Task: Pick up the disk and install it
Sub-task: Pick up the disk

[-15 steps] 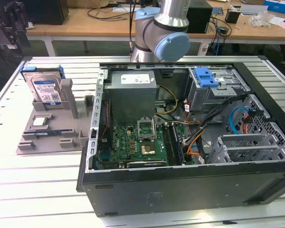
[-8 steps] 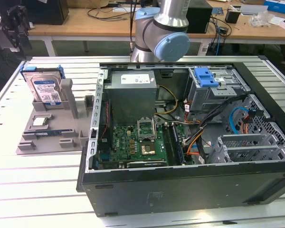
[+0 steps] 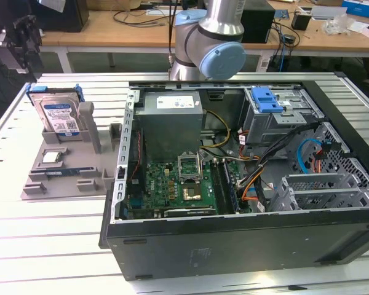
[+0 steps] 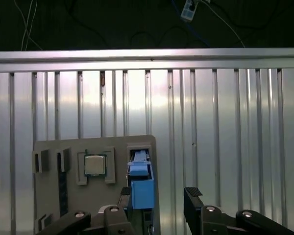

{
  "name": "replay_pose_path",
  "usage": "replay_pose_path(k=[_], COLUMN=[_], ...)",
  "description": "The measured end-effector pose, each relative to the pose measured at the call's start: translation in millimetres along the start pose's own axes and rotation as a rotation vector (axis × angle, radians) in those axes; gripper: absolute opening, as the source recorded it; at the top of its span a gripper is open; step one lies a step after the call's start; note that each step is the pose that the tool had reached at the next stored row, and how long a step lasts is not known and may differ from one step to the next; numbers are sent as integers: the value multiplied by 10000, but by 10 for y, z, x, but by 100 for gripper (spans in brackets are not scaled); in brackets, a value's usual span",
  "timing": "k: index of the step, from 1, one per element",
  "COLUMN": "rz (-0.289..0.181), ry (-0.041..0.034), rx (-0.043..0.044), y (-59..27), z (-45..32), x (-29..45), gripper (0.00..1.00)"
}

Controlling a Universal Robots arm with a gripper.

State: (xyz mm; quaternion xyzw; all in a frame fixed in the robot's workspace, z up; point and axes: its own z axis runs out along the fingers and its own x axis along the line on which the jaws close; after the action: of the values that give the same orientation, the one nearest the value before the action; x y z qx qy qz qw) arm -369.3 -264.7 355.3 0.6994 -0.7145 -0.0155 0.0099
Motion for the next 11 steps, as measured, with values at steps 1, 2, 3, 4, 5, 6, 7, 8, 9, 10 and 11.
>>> replay_pose_path(k=[1, 2, 3, 4, 5, 6, 7, 8, 9, 10, 11], rz=[0, 1, 4, 5, 5, 4, -4, -13, -38, -62, -120], ry=[27, 66, 112, 153, 184, 197, 213, 227, 248, 256, 258], rx=[0, 3, 4, 4, 7, 7, 7, 6, 7, 8, 10], y=[-1, -2, -3, -3, -5, -9, -26, -48, -88, -107, -115], z=[5, 9, 12, 16, 25, 36, 52, 71, 101, 121, 146], x=[21, 46, 72, 96, 116, 125, 126, 125, 125, 124, 123], gripper=[54, 54, 54, 54, 54, 54, 54, 54, 54, 54, 54])
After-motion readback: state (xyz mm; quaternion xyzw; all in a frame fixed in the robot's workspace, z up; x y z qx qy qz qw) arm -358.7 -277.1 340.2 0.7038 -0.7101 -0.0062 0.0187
